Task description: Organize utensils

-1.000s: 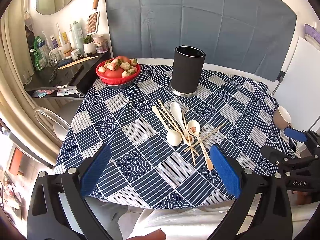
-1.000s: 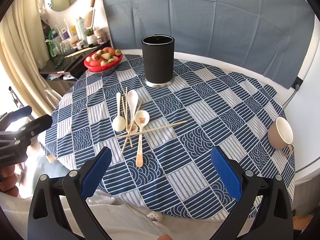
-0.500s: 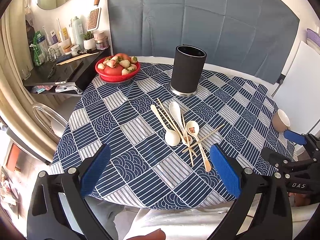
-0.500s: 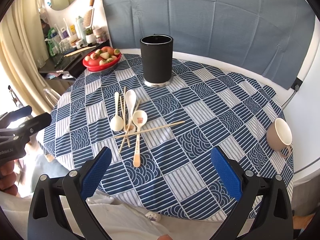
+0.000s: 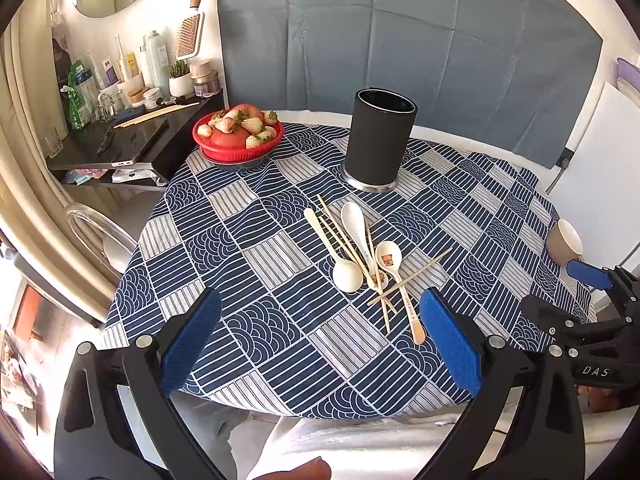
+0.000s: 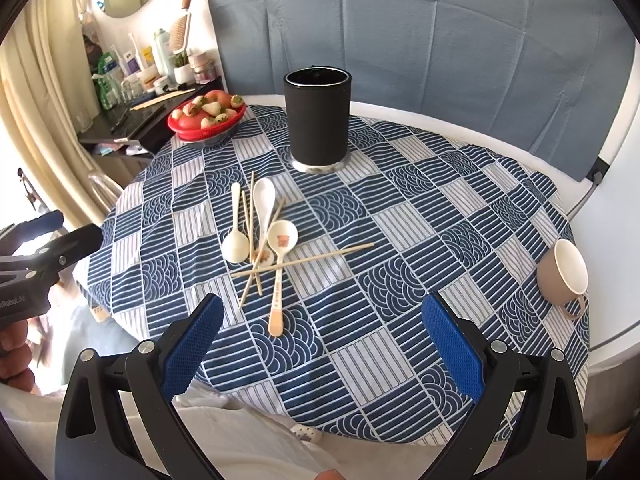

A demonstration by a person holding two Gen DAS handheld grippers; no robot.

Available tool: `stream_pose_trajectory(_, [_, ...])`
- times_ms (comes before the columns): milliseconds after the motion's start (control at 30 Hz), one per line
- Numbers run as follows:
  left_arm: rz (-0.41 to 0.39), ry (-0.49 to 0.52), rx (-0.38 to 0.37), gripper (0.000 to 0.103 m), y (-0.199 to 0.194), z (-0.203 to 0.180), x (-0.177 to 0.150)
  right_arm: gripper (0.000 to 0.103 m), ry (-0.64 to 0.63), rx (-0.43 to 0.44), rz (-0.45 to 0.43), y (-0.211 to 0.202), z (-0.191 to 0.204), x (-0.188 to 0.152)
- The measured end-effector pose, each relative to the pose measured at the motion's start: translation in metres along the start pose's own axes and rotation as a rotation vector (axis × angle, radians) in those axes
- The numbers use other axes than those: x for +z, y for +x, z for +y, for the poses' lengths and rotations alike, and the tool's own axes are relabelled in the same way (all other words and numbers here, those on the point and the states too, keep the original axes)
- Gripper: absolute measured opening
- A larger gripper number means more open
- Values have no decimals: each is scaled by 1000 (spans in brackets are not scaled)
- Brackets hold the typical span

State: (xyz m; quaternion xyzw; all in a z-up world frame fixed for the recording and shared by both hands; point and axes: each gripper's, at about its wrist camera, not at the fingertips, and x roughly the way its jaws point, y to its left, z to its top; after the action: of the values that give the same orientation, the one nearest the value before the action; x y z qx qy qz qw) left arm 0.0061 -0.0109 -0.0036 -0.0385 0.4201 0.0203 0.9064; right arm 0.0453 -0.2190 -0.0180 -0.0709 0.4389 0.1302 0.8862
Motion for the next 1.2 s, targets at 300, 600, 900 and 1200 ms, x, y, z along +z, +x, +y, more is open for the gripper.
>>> stream_pose_trajectory(300, [0,0,0,97,1,-1,0,95,4,2,3,1,0,0])
stream_pose_trajectory(600, [11,-6,0,97,6,2,2,95,10,2,6,5,1,0])
stream_pose_trajectory(900, [15,7,10,97,11,2,11,95,32,3,24,12,-4,4])
stream_pose_trajectory(1200, [13,24,17,97,19,4,26,95,7,-9,32,21,-3,17])
